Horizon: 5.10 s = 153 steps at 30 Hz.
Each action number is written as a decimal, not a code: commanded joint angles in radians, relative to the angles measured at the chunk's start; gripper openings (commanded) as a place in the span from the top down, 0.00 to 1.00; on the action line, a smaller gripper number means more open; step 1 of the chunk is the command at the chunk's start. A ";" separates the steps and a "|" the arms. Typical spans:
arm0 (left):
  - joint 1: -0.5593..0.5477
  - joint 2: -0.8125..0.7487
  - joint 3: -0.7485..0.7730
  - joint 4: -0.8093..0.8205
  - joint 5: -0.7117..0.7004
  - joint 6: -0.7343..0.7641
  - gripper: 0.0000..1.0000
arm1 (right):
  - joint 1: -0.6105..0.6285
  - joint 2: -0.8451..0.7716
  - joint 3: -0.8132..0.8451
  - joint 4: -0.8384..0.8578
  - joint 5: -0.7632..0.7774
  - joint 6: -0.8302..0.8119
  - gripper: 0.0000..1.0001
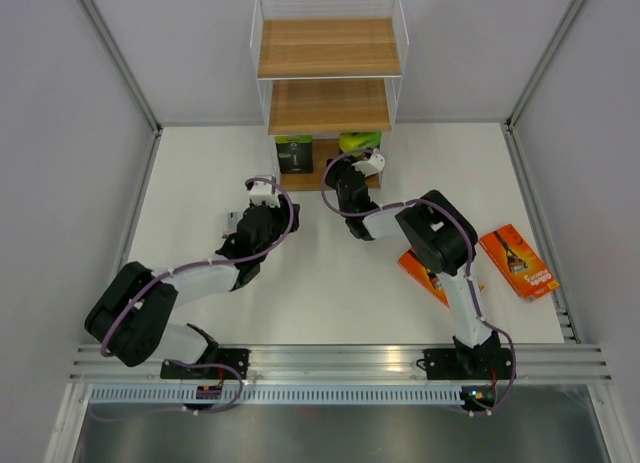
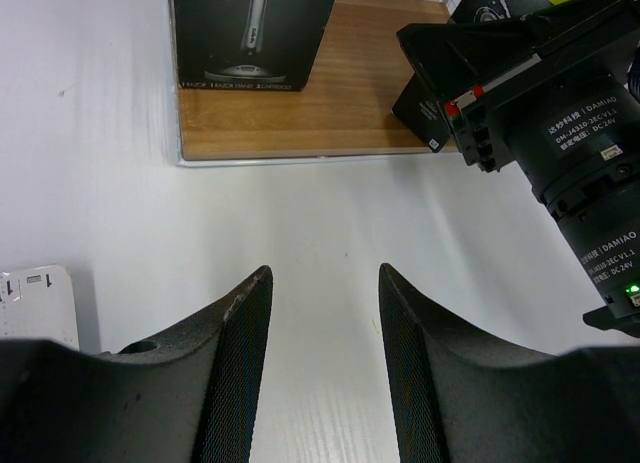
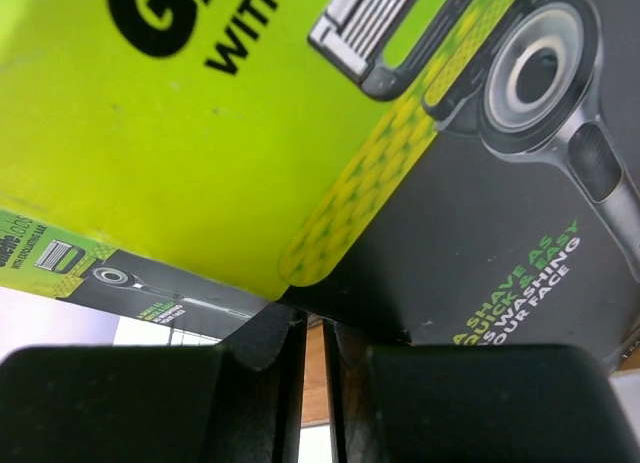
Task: Place and organize the shaving razors onto the shelf
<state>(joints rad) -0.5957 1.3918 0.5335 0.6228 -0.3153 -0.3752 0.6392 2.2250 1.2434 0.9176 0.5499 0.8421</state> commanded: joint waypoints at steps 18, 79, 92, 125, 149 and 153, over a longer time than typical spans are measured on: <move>0.004 -0.122 -0.089 0.032 -0.024 -0.002 0.47 | 0.051 -0.264 -0.222 -0.103 -0.041 -0.066 0.40; 0.019 -0.079 -0.099 0.046 -0.053 0.050 0.46 | 0.016 -0.011 0.162 -0.342 0.125 -0.422 0.21; 0.020 -0.083 -0.110 0.063 -0.051 0.048 0.46 | 0.014 -0.039 0.099 -0.347 0.127 -0.410 0.26; 0.106 -0.545 0.155 -0.972 0.129 -0.298 0.00 | 0.019 -1.304 -0.713 -0.818 -0.024 -0.264 0.02; 0.652 -0.192 0.278 -1.200 0.214 -0.249 0.00 | -0.200 -1.211 -0.627 -1.008 -0.630 -0.259 0.02; 0.640 -0.116 0.270 -1.129 0.185 -0.231 0.00 | -0.200 -1.177 -0.627 -0.997 -0.624 -0.259 0.02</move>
<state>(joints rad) 0.0521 1.2461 0.7750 -0.5728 -0.0933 -0.6598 0.4366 1.0309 0.6151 -0.1619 -0.0254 0.5720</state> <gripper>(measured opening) 0.993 0.979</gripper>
